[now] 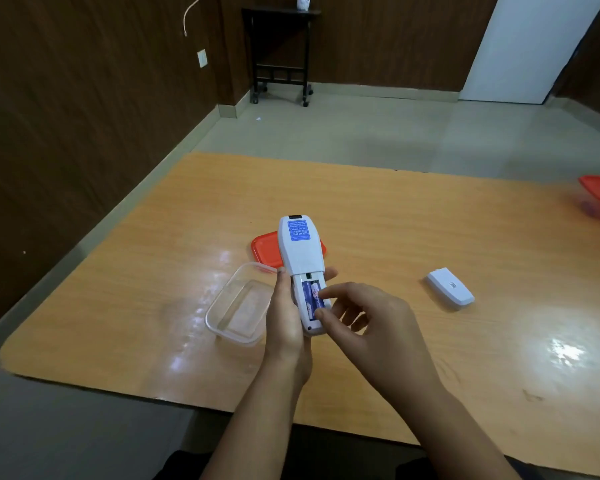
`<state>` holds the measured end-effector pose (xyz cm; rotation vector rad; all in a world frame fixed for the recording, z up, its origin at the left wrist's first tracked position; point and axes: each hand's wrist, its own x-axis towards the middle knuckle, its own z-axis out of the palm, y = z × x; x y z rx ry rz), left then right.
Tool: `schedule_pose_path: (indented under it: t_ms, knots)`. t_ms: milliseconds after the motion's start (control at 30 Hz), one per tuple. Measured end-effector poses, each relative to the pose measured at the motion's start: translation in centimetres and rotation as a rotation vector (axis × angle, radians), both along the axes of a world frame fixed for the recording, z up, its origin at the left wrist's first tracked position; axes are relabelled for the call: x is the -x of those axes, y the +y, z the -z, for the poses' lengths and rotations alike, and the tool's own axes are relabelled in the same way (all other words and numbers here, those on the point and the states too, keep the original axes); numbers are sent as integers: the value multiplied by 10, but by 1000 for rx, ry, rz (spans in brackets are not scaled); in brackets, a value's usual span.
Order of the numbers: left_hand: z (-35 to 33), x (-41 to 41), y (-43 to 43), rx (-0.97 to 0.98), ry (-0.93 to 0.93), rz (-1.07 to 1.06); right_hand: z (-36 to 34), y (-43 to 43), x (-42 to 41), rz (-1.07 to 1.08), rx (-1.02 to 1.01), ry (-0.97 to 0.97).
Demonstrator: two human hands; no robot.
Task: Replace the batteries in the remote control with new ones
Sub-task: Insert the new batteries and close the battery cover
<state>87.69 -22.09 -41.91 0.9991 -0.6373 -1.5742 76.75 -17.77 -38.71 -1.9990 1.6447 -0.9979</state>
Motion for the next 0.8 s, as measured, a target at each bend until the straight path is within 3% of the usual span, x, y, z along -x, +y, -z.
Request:
schedule_pose_path:
  t_ms: [333,567,733,800]
  knots:
    - [1,2,-1,-64,-4,6,2,-2,-5,88,-289,-438]
    - [1,2,2,-93,65,48,1,-6,-7,100,-648,-865]
    - [-2,6,2,-79,51,37,-8,-14,6,84,-758,-759]
    - [-4,6,2,-60,46,13,-15,-19,26,95,-715,-706]
